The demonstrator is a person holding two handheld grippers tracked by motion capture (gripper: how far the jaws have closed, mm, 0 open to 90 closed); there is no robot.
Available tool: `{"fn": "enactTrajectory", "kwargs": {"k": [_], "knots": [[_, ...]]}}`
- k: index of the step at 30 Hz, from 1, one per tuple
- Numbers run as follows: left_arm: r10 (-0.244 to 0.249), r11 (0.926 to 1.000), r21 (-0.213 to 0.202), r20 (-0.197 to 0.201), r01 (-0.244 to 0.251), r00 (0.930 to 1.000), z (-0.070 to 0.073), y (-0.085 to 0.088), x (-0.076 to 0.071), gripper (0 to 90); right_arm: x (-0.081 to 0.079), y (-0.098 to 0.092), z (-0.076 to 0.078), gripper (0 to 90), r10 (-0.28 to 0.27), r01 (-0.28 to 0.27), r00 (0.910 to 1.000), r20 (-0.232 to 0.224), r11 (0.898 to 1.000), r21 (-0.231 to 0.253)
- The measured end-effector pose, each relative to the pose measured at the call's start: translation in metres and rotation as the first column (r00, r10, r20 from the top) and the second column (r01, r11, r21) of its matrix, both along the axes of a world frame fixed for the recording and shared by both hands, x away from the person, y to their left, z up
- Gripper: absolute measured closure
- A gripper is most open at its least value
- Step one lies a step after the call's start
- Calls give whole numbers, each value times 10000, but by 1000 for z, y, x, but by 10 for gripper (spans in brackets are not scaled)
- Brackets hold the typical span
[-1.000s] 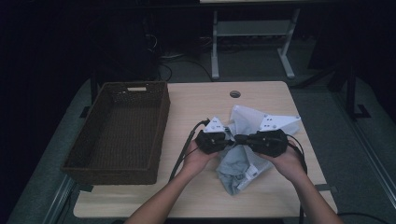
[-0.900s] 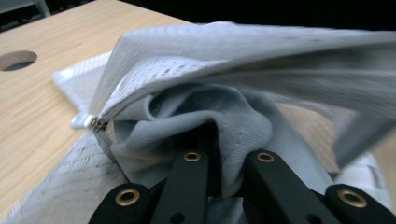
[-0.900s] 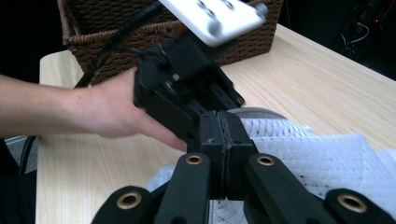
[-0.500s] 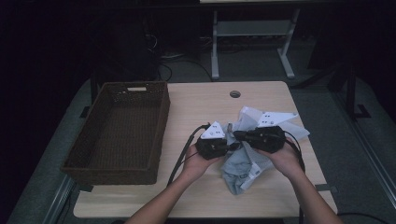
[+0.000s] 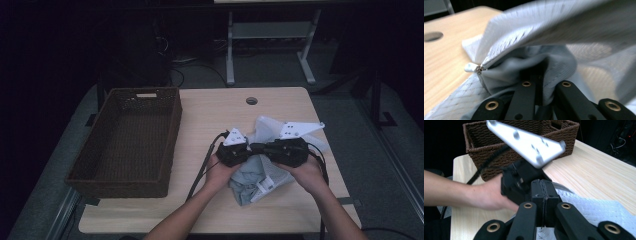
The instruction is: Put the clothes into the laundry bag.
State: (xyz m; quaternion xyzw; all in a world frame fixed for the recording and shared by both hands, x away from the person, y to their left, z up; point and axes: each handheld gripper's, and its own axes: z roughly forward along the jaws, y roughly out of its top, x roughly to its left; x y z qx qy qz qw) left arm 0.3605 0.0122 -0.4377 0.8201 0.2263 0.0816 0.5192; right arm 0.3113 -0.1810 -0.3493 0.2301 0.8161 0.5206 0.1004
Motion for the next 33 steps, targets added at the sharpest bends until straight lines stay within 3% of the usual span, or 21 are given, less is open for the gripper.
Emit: {"fn": "enactTrajectory", "kwargs": {"k": [3, 7, 12, 16, 18, 21, 23, 26, 27, 30, 32, 33], "knots": [[-105, 9999, 0, -117, 105, 9999, 0, 1, 0, 845, 1, -1, 0, 888, -157, 159, 9998, 79, 9997, -169], [-162, 9995, 256, -53, 164, 9999, 10, 13, -6, 631, 6, -5, -5, 887, -560, 562, 9984, 78, 9977, -375], [-20, 9999, 115, -127, 21, 9999, 25, 43, -13, 438, 9, -7, -8, 887, -773, 772, 9970, 8, 9960, -447], [478, 9981, 391, 195, -485, 9987, 31, 65, -11, 380, 11, -8, -9, 887, -844, 842, 9964, -10, 9952, -490], [731, 9969, 290, 74, -733, 9973, 28, 70, -3, 372, 12, -9, -9, 887, -865, 864, 9963, -5, 9951, -491], [562, 9984, 60, -109, -562, 9984, 23, 67, 9, 414, 13, -8, -10, 887, -879, 876, 9961, -40, 9949, -505], [217, 9998, -15, -28, -217, 9998, 20, 59, 13, 536, 14, -8, -11, 887, -897, 894, 9960, -28, 9947, -515], [-335, 9994, -28, 127, 335, 9994, 19, 44, 14, 826, 15, -9, -11, 887, -916, 912, 9958, -51, 9945, -521], [-569, 9983, -102, 167, 571, 9982, 20, 39, 12, 876, 15, -9, -11, 888, -923, 919, 9957, -54, 9944, -515], [-1419, 9899, 14, 485, 1420, 9887, 23, 22, 0, 887, 16, -11, -11, 888, -990, 987, 9951, -22, 9936, -545], [-1511, 9885, 209, 706, 1500, 9860, 24, 11, -5, 887, 16, -12, -12, 888, -1017, 1013, 9948, -47, 9934, -536], [-1335, 9910, 149, 692, 1328, 9886, 23, 7, -3, 887, 15, -12, -11, 887, -1010, 1007, 9949, -42, 9936, -521]]}}
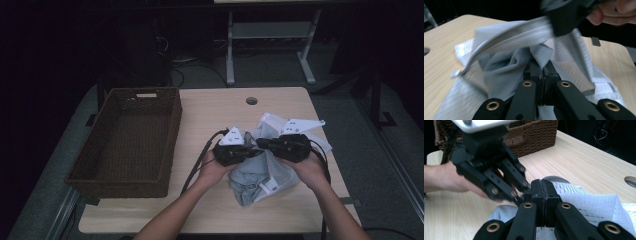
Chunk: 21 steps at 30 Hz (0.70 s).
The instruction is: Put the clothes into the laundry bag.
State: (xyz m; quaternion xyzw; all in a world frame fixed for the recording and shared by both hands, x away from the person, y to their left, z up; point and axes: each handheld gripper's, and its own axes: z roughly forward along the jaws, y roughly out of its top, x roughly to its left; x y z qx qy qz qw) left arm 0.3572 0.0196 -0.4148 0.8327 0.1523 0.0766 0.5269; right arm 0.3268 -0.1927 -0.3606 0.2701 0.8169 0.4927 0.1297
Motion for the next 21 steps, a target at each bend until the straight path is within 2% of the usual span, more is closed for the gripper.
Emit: {"fn": "enactTrajectory", "kwargs": {"k": [3, 5, 8, 11, 15, 21], "knots": [[521, 9981, -330, -169, -526, 9985, -7, -9, 11, 886, -5, -1, 2, 888, 94, -94, 10000, 1, 9999, 90], [1008, 9934, -514, -318, -1023, 9944, -12, -14, 18, 886, -10, -2, 5, 888, 167, -168, 9999, 13, 9997, 160], [1584, 9860, -476, -360, -1600, 9867, -18, -18, 26, 884, -14, -5, 6, 888, 290, -290, 9996, -22, 9994, 170], [1759, 9832, -407, -516, -1781, 9831, -21, -18, 30, 858, -14, -5, 5, 888, 324, -324, 9995, -52, 9994, 148], [1525, 9878, -202, -801, -1546, 9850, -14, -8, 24, 689, -11, -7, 2, 888, 229, -227, 9997, -95, 9996, 182], [1276, 9917, -13, -1235, -1287, 9841, -2, 24, 6, 416, -8, -7, 0, 887, 131, -130, 9998, -135, 9999, 104]]}}
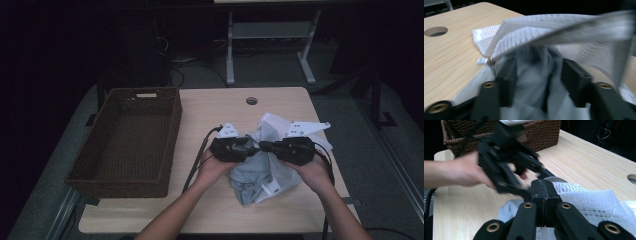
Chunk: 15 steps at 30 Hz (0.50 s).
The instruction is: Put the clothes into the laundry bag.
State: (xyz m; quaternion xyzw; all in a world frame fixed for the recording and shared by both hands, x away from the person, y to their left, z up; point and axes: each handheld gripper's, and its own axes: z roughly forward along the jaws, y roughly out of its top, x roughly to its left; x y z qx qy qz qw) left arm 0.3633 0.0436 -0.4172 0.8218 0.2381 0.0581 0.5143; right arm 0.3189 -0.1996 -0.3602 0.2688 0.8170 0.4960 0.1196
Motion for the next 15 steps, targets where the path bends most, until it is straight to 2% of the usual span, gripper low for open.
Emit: {"fn": "enactTrajectory", "kwargs": {"k": [4, 7, 8, 11, 13, 15], "knots": [[-151, 9995, 288, -369, 162, 9992, 2, 19, -17, 316, 1, 1, -1, 887, -37, 37, 10000, 7, 9999, -94], [-351, 9982, 463, -778, 387, 9964, -5, 28, -32, 305, 2, 0, -2, 887, -96, 96, 10000, 4, 9998, -156], [-486, 9964, 649, -877, 544, 9950, -8, 28, -36, 302, 3, -1, -3, 887, -99, 99, 10000, -4, 9999, -128], [-825, 9830, 1562, -916, 962, 9924, -19, 20, -46, 263, 4, -2, -4, 887, -112, 112, 9999, -37, 9998, -163], [-869, 9753, 1957, -860, 1024, 9925, -27, 12, -45, 251, 4, -2, -6, 887, -109, 108, 9999, -54, 9997, -209], [-862, 9662, 2370, -754, 1019, 9934, -35, 5, -43, 297, 5, -1, -7, 887, -82, 80, 9999, -84, 9997, -227]]}}
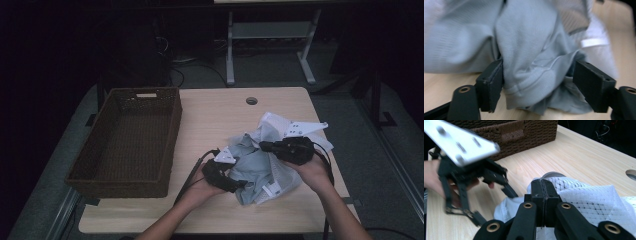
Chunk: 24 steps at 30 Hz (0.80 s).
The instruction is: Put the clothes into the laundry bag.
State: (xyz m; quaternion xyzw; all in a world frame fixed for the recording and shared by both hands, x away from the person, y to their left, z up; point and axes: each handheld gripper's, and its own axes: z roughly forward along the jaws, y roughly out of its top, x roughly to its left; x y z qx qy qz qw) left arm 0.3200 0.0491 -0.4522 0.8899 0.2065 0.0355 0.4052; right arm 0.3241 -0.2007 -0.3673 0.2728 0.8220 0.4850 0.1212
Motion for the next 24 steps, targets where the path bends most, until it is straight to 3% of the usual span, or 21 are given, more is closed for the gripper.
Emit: {"fn": "enactTrajectory", "kwargs": {"k": [3, 5, 7, 10, 14, 16, 18, 22, 24], "knots": [[40, 9998, 195, 361, -47, 9993, -5, -7, 2, 528, 0, 2, -1, 887, 52, -52, 10000, -28, 10000, -47], [-196, 9998, 91, 397, 193, 9990, -5, -9, 2, 735, 0, 3, -2, 887, 89, -89, 10000, -33, 9999, -63], [-308, 9993, -202, 242, 312, 9992, -3, -9, 2, 797, 0, 4, -2, 887, 135, -136, 9999, -45, 9999, -70], [-335, 9917, -1230, 310, 370, 9990, 11, -5, -2, 813, 0, 6, -3, 887, 199, -201, 9998, -90, 9997, -126], [71, 9707, -2395, 1136, 205, 9935, 39, 2, -8, 814, -2, 11, -2, 887, 381, -382, 9992, -97, 9992, -77], [291, 9641, -2654, 1483, 114, 9885, 49, 2, -8, 814, -5, 14, 3, 887, 588, -588, 9983, 9, 9983, 25], [479, 9612, -2758, 1449, -61, 9883, 52, -1, -6, 813, -9, 16, 10, 888, 835, -838, 9965, 106, 9959, 340], [872, 9562, -2900, 1511, -402, 9847, 47, -14, 0, 810, -18, 16, 25, 888, 1027, -1052, 9939, 408, 9923, 659], [1089, 9528, -2961, 1290, -665, 9857, 41, -24, 7, 804, -20, 15, 28, 888, 1040, -1075, 9934, 477, 9913, 759]]}}
